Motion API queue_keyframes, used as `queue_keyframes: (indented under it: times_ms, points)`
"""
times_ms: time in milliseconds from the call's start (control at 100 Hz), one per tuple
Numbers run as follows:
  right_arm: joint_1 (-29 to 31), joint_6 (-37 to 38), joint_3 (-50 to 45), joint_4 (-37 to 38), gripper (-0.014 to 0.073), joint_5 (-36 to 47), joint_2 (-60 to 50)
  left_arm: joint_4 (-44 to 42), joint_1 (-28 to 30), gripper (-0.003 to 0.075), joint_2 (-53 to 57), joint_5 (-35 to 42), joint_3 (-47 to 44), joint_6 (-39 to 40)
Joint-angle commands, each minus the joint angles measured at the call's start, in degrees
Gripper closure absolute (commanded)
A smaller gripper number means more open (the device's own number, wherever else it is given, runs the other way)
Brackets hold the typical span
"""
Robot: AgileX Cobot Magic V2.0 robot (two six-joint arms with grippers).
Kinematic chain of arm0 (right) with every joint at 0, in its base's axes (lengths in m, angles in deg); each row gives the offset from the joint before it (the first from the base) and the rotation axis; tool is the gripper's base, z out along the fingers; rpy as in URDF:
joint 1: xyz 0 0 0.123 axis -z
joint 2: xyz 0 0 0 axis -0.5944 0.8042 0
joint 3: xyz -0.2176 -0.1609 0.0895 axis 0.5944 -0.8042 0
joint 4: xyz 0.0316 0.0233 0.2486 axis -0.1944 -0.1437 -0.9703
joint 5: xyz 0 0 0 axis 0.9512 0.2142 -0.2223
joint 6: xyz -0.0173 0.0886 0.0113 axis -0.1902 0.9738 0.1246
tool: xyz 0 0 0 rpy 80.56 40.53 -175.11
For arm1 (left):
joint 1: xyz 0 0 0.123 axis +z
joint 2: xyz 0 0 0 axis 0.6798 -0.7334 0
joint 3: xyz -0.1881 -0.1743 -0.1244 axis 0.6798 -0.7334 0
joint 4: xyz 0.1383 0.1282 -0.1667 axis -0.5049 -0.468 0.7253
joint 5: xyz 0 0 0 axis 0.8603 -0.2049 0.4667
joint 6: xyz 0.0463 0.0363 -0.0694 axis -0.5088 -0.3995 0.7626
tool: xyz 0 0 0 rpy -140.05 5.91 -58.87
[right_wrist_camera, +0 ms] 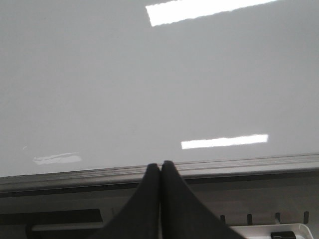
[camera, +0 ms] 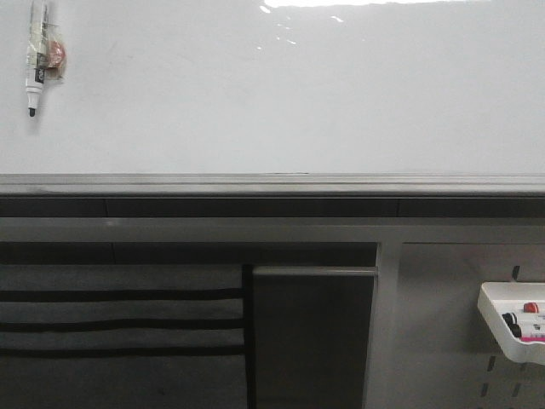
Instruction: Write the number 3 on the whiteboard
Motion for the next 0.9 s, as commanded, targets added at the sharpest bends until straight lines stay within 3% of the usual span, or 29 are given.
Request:
queue_keyframes:
  times_ms: [0, 890]
  points:
    - [0.15, -0.34, -1.14, 0.06, 0.0668, 4.64, -1.14, 0.54, -0.47, 0.0738, 1.70, 4.05, -0.18, -0.02]
    - [0.15, -0.69, -1.14, 1.33, 0.0668, 5.17, -1.14, 0.54, -0.47, 0.0738, 1.70, 4.05, -0.18, -0.02]
